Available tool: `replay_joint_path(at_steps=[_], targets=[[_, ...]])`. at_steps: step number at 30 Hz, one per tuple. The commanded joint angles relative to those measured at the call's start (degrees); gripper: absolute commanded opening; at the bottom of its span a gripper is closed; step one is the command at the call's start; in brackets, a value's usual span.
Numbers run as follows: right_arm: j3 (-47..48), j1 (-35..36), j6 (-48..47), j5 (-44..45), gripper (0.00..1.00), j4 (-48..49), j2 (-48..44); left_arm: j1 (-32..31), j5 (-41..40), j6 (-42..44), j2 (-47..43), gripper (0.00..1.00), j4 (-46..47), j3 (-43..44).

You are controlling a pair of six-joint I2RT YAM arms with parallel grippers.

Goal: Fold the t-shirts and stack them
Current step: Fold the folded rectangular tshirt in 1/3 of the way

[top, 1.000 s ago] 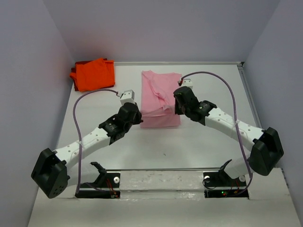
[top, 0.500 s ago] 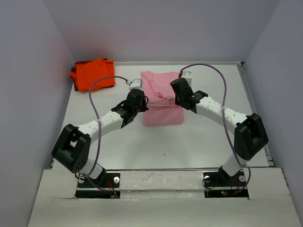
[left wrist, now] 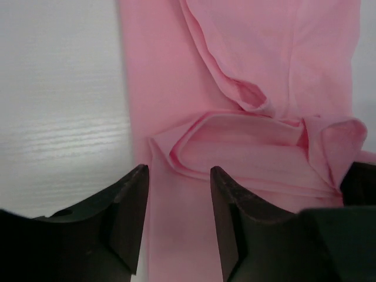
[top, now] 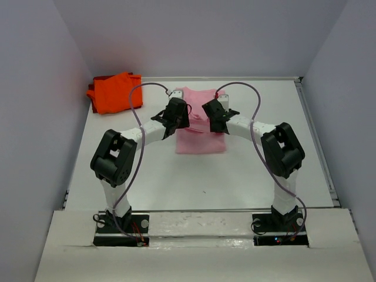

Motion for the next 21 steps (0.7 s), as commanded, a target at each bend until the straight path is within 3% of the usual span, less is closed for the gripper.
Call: replay_joint_path(at_steps=[1,4,7,10,16,21], targets=[[4.5,-1.0,-0.8,2.5,0.73,2.0,1.5,2.4,-0.9,0.9,-0.9,0.61,-4.5,6.0],[6.3,-1.0,-2.9,3.3,0.84,2.0,1.2,3.4,-0.4,2.4,-3.3,0.71,-8.2,9.1],[7.4,-1.0,-4.7,3.0,0.85,2.0,-1.0,4.6,-0.5,4.1,-5.0,0.72,-15.3,18.0],[9.0,-1.0,-6.2,0.0,0.85,1.2,-3.4,4.7,-0.7,6.3,-7.1,0.72,-20.4,20.5],[8.6,1.0,-6.7,-5.3,0.86,-2.6,-6.8,6.0,1.1,4.9,-18.3,0.72,-11.5,4.4],[6.3,3.8,-5.9,-10.5,0.86,-2.9,-6.7,7.1,-0.2,4.4,-21.8,0.72,-9.3,2.3]])
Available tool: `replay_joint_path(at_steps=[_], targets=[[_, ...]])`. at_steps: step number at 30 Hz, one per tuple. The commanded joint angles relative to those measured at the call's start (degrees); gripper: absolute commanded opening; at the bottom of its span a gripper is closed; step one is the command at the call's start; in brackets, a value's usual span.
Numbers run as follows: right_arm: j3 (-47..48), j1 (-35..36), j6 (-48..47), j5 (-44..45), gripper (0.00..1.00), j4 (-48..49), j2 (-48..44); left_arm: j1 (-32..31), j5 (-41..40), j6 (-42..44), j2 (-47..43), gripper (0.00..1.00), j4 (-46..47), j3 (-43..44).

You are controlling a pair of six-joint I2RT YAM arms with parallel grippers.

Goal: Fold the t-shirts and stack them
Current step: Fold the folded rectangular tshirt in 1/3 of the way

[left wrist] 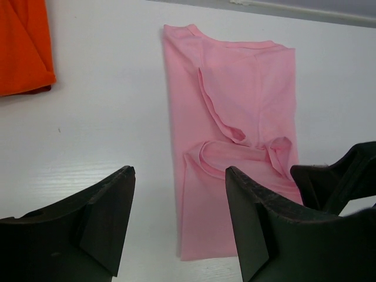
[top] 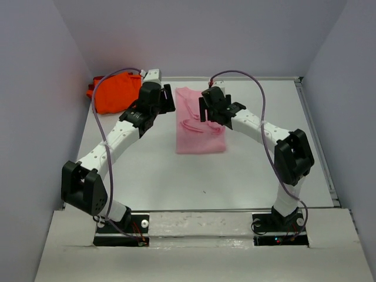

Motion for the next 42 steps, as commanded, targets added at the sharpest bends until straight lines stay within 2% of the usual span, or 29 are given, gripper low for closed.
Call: replay_joint_path(at_steps=[1,16,32,42], targets=[[-1.1,2.9,0.5,-7.0,0.86,-1.4,-0.5,1.8,-0.4,-0.2,-1.1,0.72,2.5,-0.5],[-0.8,4.9,5.4,-11.2,0.84,1.3,10.5,2.9,-0.3,-0.4,-0.8,0.72,3.0,-1.5],[4.7,4.2,2.8,-5.6,0.85,0.6,16.0,2.9,1.9,-0.7,-0.4,0.72,3.5,-1.8],[12.0,2.0,0.0,-3.9,0.85,-0.9,18.4,2.9,2.5,-0.7,-0.5,0.72,3.6,-1.8]])
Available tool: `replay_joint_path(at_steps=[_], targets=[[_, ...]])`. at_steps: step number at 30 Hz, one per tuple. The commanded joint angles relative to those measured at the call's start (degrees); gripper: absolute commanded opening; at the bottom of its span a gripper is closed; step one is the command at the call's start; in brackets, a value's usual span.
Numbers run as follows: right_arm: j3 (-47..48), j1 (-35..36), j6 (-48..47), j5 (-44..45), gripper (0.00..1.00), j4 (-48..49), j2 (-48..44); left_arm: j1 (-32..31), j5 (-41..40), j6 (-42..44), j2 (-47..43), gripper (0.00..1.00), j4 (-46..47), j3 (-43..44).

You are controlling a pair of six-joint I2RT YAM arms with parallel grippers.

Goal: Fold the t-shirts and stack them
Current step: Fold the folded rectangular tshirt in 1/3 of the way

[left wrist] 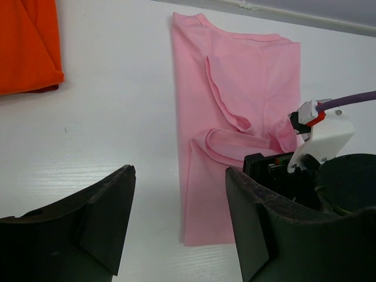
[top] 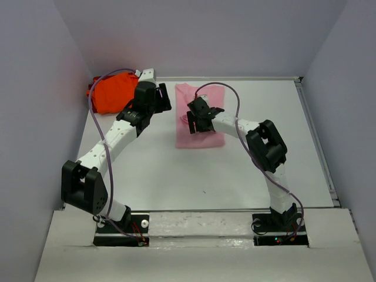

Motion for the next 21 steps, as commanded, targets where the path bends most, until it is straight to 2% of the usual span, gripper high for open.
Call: replay_joint_path(at_steps=[1,14,21], targets=[[6.0,-1.4,-2.1,2.2,0.85,-0.6,1.3,0.0,0.6,0.0,-0.4,0.72,2.2,-0.5],[17.5,-6.1,-4.6,1.8,0.85,-2.4,10.1,0.0,1.7,0.0,-0.2,0.72,2.5,-0.7],[28.4,-7.1,-7.6,2.2,0.85,-4.2,15.2,0.0,2.9,-0.2,0.1,0.72,2.7,-0.7]])
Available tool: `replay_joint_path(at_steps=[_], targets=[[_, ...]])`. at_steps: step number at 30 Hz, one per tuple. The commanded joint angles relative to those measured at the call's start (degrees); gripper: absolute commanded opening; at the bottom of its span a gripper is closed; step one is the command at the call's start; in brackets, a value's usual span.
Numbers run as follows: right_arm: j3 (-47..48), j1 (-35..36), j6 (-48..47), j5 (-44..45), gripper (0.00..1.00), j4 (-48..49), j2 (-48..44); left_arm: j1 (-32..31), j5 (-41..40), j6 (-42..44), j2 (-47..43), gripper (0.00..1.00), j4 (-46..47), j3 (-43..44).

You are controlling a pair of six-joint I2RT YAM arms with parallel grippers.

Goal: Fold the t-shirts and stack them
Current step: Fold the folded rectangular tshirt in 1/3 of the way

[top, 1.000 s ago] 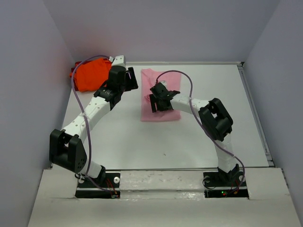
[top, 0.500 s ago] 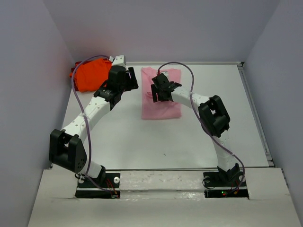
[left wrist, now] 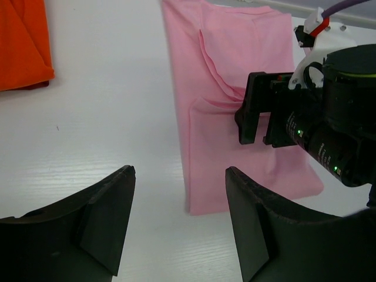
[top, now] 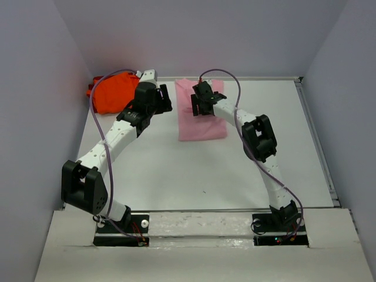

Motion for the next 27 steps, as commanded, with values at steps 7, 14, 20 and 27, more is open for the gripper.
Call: replay_joint_path(at_steps=[7,14,20,27], targets=[[10.9,-1.5,-4.0,1.7,0.85,-1.5,3.1,0.0,2.8,-0.2,0.7,0.72,2.7,-0.1],[15.5,-3.3,-4.5,0.4,0.85,-1.6,8.0,0.0,5.5,-0.6,1.5,0.72,3.0,0.0],[18.3,-4.4,-5.6,0.3,0.85,-1.4,10.9,0.0,6.1,-0.8,1.6,0.72,3.1,-0.3],[20.3,-4.9,-9.4,-0.7,0.85,0.6,8.4,-0.2,6.8,-0.9,1.8,0.72,3.5,-0.6]])
